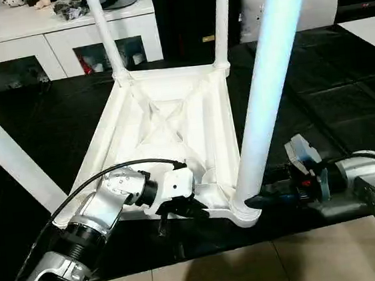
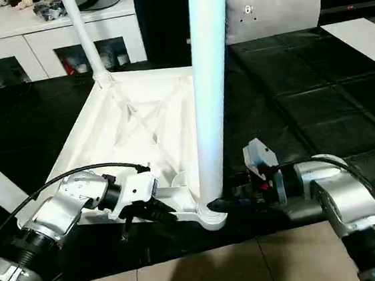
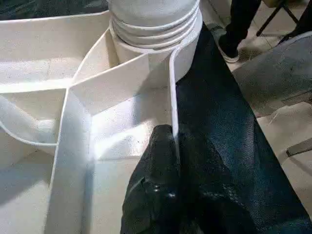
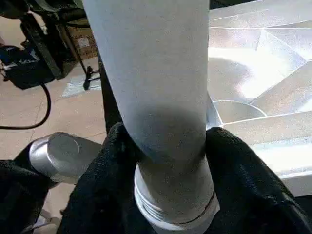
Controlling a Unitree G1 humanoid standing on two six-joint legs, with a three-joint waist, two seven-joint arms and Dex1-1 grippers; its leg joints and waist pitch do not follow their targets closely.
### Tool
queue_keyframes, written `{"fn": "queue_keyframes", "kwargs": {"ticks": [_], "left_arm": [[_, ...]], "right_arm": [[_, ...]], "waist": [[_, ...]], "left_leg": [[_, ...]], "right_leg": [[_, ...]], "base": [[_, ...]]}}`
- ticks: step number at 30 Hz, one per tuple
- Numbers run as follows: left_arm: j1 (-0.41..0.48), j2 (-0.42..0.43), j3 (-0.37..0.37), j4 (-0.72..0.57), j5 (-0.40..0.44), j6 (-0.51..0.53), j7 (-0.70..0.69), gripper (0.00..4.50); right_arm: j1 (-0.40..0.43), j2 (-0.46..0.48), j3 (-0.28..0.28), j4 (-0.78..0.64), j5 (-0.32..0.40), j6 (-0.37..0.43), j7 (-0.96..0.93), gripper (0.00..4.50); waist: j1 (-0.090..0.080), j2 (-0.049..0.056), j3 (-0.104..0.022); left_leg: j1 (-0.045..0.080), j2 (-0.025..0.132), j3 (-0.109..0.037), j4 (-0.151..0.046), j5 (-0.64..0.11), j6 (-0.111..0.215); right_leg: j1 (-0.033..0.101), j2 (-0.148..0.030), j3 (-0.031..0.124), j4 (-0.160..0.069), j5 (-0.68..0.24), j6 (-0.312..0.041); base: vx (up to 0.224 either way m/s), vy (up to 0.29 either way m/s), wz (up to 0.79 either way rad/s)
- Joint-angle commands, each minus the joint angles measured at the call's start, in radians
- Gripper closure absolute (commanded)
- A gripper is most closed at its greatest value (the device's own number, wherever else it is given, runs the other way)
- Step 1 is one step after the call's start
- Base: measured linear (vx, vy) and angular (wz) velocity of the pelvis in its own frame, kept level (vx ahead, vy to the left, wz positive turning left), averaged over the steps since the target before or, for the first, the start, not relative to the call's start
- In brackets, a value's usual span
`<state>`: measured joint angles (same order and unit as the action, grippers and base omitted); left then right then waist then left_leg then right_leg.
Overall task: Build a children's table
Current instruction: Rotate leg to tighten
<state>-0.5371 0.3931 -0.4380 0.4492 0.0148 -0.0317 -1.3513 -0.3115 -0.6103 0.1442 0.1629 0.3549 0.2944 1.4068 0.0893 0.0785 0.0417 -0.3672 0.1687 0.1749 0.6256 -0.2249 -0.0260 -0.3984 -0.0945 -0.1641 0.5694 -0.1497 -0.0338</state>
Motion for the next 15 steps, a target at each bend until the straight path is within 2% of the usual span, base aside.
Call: {"fn": "queue_keyframes", "kwargs": {"ticks": [1,7,9,11,13,14,15], "left_arm": [[-0.021,0.002,-0.024,-0.011,0.005,-0.024,-0.042,4.50],[0.000,-0.011,0.001,-0.036,-0.024,0.026,-0.013,4.50],[0.018,-0.034,0.028,-0.064,-0.047,0.082,0.034,4.50],[0.040,-0.063,0.054,-0.108,-0.067,0.157,0.098,4.50],[0.046,-0.070,0.059,-0.123,-0.070,0.183,0.114,4.50],[0.061,-0.102,0.077,-0.158,-0.074,0.242,0.179,4.50],[0.061,-0.102,0.077,-0.158,-0.074,0.242,0.179,4.50]], "right_arm": [[-0.011,0.000,0.014,-0.002,0.009,0.010,0.024,2.58],[0.005,0.006,0.002,-0.024,0.040,0.055,0.013,2.61],[0.019,0.025,-0.010,-0.048,0.043,0.077,-0.044,2.62],[0.026,0.070,-0.020,-0.073,0.028,0.136,-0.166,2.62],[0.024,0.085,-0.022,-0.076,0.017,0.155,-0.209,2.62],[0.013,0.149,-0.037,-0.071,-0.025,0.167,-0.348,2.62],[0.013,0.149,-0.037,-0.071,-0.025,0.167,-0.348,2.62]], "waist": [[-0.005,-0.026,-0.069],[-0.005,-0.026,-0.069],[-0.005,-0.027,-0.069],[-0.010,-0.026,-0.066],[-0.017,-0.028,-0.061],[-0.024,-0.027,-0.056],[-0.039,-0.027,-0.053]], "left_leg": [[0.005,0.073,-0.026,-0.074,-0.104,0.099],[0.005,0.073,-0.026,-0.074,-0.102,0.100],[0.004,0.076,-0.027,-0.074,-0.099,0.097],[0.005,0.076,-0.027,-0.076,-0.107,0.089],[0.007,0.069,-0.026,-0.078,-0.133,0.074],[0.005,0.060,-0.026,-0.078,-0.161,0.062],[0.006,0.058,-0.027,-0.078,-0.172,0.045]], "right_leg": [[0.058,-0.082,0.072,-0.072,-0.365,-0.091],[0.058,-0.082,0.072,-0.071,-0.356,-0.096],[0.058,-0.083,0.073,-0.069,-0.352,-0.099],[0.057,-0.082,0.072,-0.074,-0.373,-0.094],[0.055,-0.079,0.068,-0.084,-0.433,-0.077],[0.056,-0.078,0.063,-0.092,-0.498,-0.054],[0.053,-0.080,0.059,-0.100,-0.536,-0.042]], "base": [[0.000,0.000,0.00],[0.000,0.000,0.00],[0.000,0.000,0.00],[0.000,0.000,0.00],[0.000,0.000,0.00],[0.000,0.000,0.00],[0.000,0.000,0.00]]}}
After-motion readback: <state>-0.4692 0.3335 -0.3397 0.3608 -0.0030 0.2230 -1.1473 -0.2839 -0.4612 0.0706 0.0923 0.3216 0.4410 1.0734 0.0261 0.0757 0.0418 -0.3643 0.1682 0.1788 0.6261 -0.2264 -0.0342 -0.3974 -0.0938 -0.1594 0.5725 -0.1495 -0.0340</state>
